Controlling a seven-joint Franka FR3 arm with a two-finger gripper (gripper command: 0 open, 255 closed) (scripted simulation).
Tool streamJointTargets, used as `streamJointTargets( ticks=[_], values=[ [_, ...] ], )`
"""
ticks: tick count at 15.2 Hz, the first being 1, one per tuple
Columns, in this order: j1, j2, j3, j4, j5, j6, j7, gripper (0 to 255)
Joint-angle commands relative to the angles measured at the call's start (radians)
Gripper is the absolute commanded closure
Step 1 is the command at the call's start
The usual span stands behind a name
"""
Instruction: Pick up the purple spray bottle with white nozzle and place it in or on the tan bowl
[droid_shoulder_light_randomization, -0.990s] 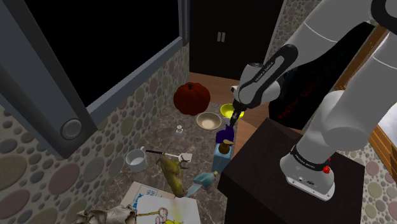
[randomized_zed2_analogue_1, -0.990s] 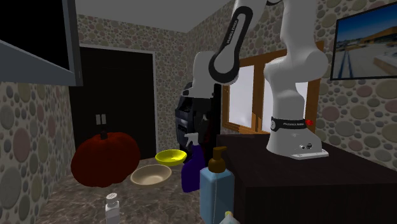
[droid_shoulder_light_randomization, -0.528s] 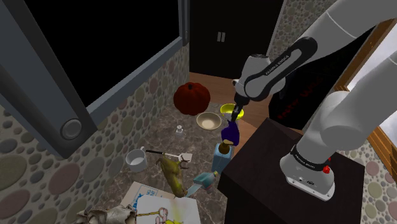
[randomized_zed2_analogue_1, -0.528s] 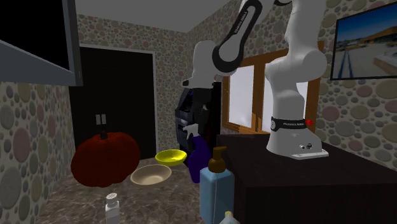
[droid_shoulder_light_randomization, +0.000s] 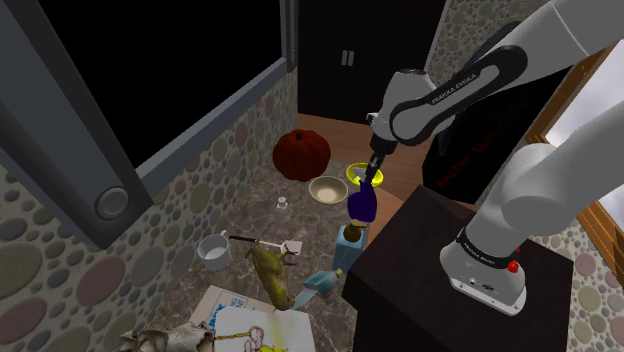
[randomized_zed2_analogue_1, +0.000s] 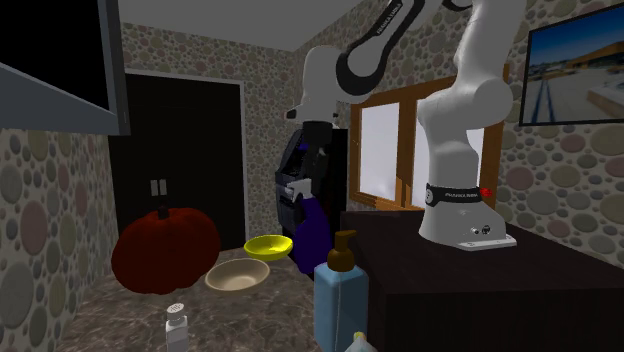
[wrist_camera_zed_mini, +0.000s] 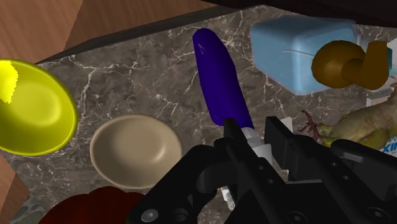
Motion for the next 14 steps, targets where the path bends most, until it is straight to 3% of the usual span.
streamJointTargets(
  ticks=[1, 3, 14],
  values=[
    [-0.007, -0.035, 0.005, 0.007, -0.01, -0.042, 0.01, 255],
    [-0.012, -0.063, 0.009, 0.016, -0.017, -0.079, 0.017, 255],
    [-0.027, 0.216, -0.071, 0.466, 0.005, -0.262, -0.091, 255]
  ],
)
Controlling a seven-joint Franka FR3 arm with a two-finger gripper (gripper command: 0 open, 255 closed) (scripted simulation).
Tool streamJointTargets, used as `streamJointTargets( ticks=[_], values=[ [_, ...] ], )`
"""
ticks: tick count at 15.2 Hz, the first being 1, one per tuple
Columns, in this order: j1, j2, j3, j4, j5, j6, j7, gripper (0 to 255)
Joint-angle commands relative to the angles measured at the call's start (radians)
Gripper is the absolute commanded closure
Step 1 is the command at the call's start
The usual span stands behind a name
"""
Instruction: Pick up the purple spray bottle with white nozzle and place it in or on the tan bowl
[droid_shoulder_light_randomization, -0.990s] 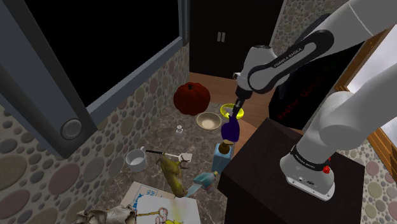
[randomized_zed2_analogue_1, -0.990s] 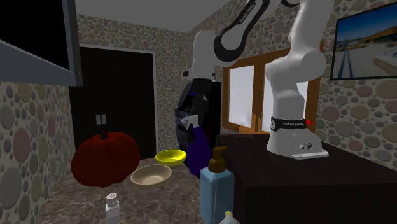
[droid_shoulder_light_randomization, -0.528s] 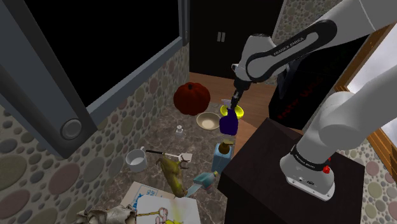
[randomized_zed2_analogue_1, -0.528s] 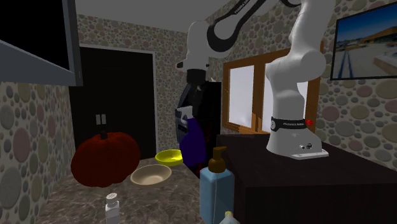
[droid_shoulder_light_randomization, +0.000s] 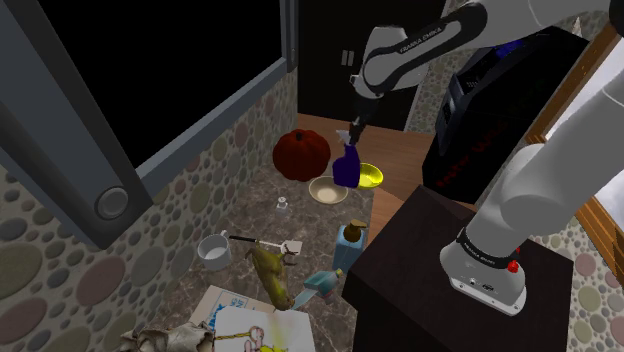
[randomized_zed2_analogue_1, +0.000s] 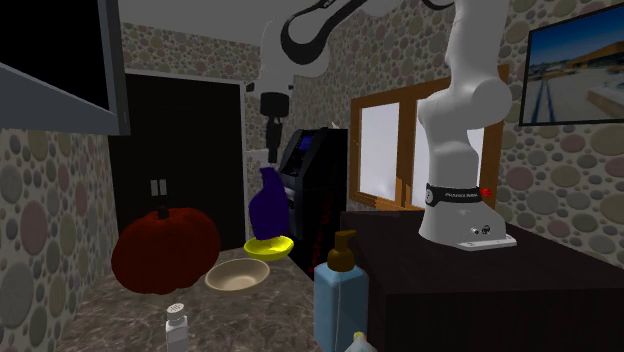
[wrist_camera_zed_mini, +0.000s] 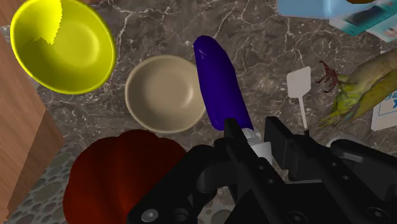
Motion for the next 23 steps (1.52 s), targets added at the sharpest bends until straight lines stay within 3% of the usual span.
streamJointTargets(
  ticks=[1, 8, 23],
  values=[
    [-0.004, 0.053, -0.013, 0.093, 0.008, -0.043, -0.02, 255],
    [-0.023, 0.239, -0.04, 0.41, 0.049, -0.186, -0.077, 255],
    [-0.027, 0.341, -0.032, 0.322, 0.103, -0.003, -0.128, 255]
  ],
)
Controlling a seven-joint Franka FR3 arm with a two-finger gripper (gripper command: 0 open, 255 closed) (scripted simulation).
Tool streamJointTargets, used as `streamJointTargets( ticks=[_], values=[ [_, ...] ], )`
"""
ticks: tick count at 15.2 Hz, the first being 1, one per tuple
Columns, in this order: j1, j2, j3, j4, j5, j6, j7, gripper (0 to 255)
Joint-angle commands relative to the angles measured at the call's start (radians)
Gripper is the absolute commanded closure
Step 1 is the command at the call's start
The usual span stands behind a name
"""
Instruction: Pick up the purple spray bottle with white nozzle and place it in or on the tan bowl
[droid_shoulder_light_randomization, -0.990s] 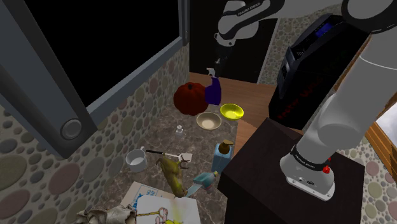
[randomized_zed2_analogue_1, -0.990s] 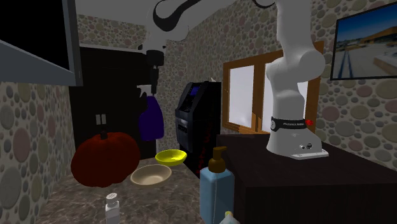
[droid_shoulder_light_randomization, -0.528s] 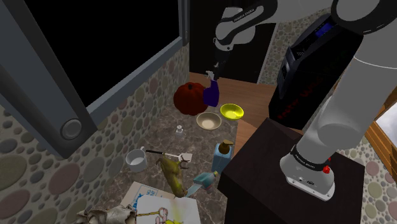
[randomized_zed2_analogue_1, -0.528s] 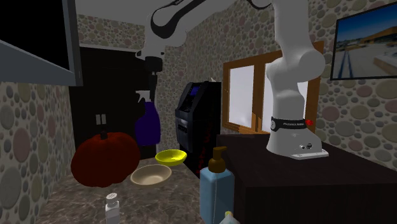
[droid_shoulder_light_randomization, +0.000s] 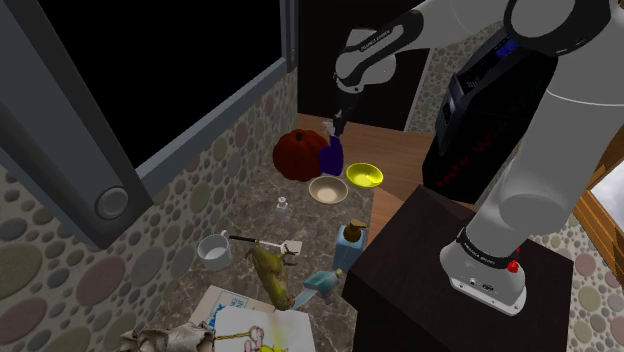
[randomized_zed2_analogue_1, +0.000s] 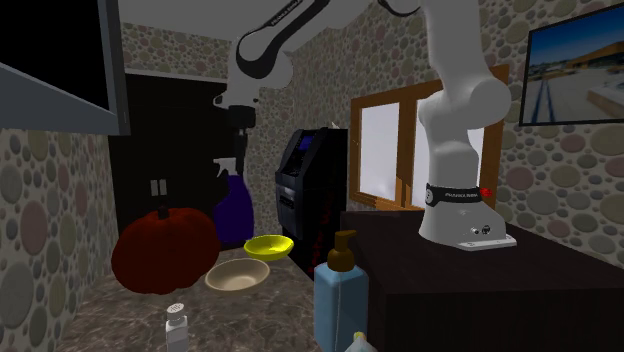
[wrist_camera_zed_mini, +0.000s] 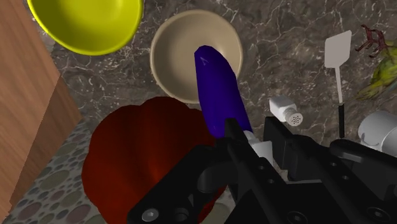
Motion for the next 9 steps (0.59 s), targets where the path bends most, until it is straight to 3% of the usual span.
streamJointTargets(
  ticks=[1, 9],
  values=[
    [-0.001, 0.017, 0.002, -0.006, 0.009, 0.023, -0.009, 255],
    [-0.008, 0.09, 0.014, -0.03, 0.051, 0.115, -0.045, 255]
  ],
)
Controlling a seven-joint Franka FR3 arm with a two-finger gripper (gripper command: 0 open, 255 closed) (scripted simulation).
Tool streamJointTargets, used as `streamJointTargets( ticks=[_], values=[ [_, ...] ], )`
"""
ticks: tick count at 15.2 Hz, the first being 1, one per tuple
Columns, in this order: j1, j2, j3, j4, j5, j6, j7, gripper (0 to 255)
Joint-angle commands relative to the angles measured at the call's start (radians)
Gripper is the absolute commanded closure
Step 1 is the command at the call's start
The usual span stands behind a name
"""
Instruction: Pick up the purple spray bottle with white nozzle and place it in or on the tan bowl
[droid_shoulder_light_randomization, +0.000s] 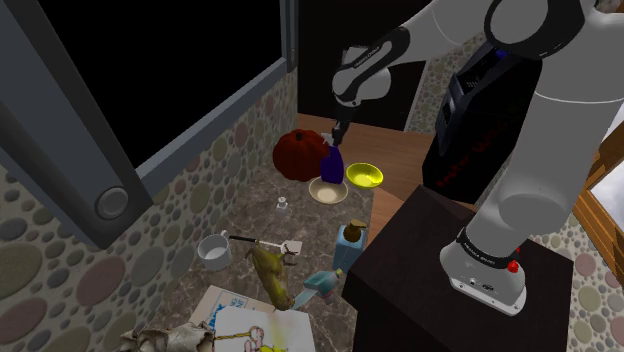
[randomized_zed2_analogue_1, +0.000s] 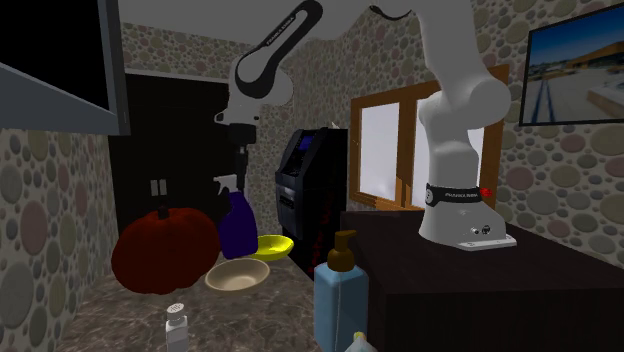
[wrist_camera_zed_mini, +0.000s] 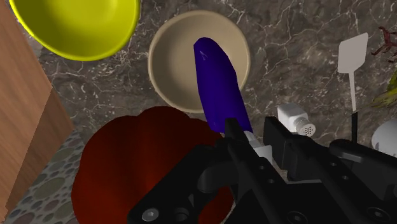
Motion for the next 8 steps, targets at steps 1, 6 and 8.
streamJointTargets(
  ticks=[1, 6, 8],
  values=[
    [-0.003, 0.022, 0.004, 0.0, 0.012, 0.021, -0.011, 255],
    [-0.011, 0.073, 0.016, -0.007, 0.042, 0.076, -0.037, 255],
    [-0.015, 0.097, 0.022, -0.008, 0.056, 0.1, -0.048, 255]
  ],
)
